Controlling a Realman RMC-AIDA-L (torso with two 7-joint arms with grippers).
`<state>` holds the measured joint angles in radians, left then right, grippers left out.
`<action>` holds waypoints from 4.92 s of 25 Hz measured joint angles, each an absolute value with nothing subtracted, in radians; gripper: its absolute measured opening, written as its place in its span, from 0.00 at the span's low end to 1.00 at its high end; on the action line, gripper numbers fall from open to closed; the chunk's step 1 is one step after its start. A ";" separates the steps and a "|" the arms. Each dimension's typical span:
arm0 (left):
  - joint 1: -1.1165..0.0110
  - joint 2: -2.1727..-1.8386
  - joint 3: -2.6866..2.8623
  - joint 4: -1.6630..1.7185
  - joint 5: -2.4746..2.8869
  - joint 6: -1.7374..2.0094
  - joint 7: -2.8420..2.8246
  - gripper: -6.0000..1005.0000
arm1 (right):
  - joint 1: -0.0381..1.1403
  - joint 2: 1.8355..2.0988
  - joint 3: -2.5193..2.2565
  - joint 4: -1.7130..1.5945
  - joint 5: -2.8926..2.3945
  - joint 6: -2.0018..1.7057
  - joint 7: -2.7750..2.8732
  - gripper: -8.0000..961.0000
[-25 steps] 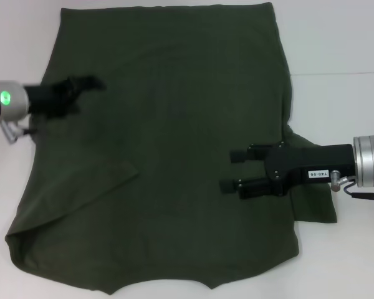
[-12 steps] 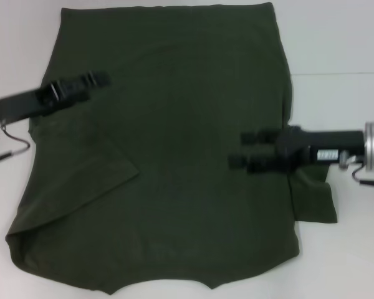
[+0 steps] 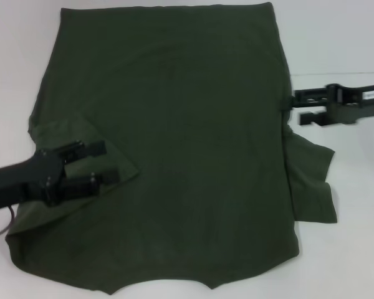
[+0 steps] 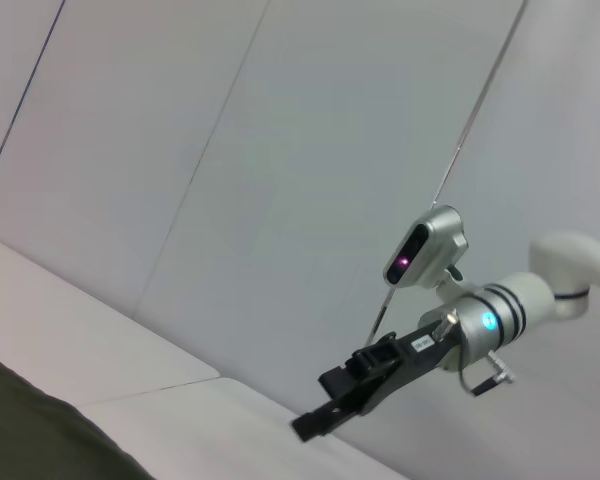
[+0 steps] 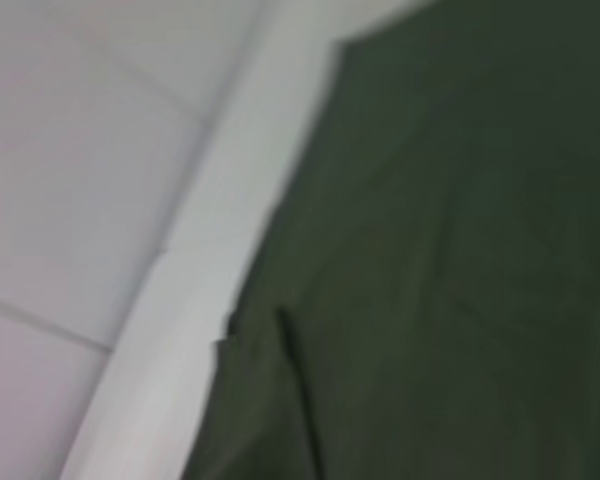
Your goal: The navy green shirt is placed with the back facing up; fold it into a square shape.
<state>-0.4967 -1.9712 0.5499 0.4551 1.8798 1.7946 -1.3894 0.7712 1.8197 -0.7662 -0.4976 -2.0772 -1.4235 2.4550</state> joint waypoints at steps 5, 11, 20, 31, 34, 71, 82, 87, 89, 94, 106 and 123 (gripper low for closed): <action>-0.485 -1.987 0.551 0.456 1.884 1.798 -1.338 0.92 | 0.745 1.796 -0.694 -0.545 -2.176 -1.514 2.622 0.94; -0.486 -1.988 0.573 0.461 1.888 1.798 -1.300 0.92 | 0.726 1.787 -0.676 -0.545 -2.299 -1.576 2.660 0.94; -0.509 -1.992 0.577 0.462 1.888 1.778 -1.270 0.92 | 0.728 1.794 -0.684 -0.523 -2.412 -1.569 2.665 0.94; -0.512 -1.996 0.581 0.462 1.888 1.773 -1.255 0.92 | 0.734 1.803 -0.685 -0.439 -2.415 -1.451 2.586 0.94; -0.512 -1.997 0.589 0.462 1.888 1.773 -1.249 0.92 | 0.737 1.811 -0.686 -0.431 -2.414 -1.424 2.576 0.94; -0.522 -1.993 0.603 0.462 1.888 1.747 -1.238 0.92 | 0.763 1.861 -0.694 -0.386 -2.411 -1.339 2.546 0.72; -0.523 -1.996 0.604 0.462 1.888 1.742 -1.238 0.92 | 0.762 1.862 -0.694 -0.389 -2.413 -1.317 2.547 0.44; -0.523 -1.996 0.604 0.462 1.888 1.742 -1.238 0.92 | 0.762 1.861 -0.695 -0.392 -2.414 -1.319 2.547 0.32; -0.523 -1.996 0.604 0.462 1.888 1.742 -1.238 0.92 | 0.762 1.861 -0.695 -0.393 -2.414 -1.319 2.546 0.25; -0.523 -1.996 0.604 0.462 1.888 1.742 -1.238 0.92 | 0.757 1.859 -0.690 -0.395 -2.411 -1.319 2.533 0.06; -0.524 -1.995 0.604 0.462 1.888 1.743 -1.243 0.92 | 0.783 1.790 -0.696 -0.473 -2.421 -1.433 2.518 0.04; -0.522 -1.987 0.596 0.466 1.887 1.744 -1.263 0.92 | 0.849 1.787 -0.682 -0.649 -2.534 -1.492 2.507 0.07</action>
<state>-0.5218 -1.9875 0.5961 0.4660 1.8867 1.7442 -1.2633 0.8494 1.7866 -0.6815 -0.6488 -2.5342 -1.4916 2.5069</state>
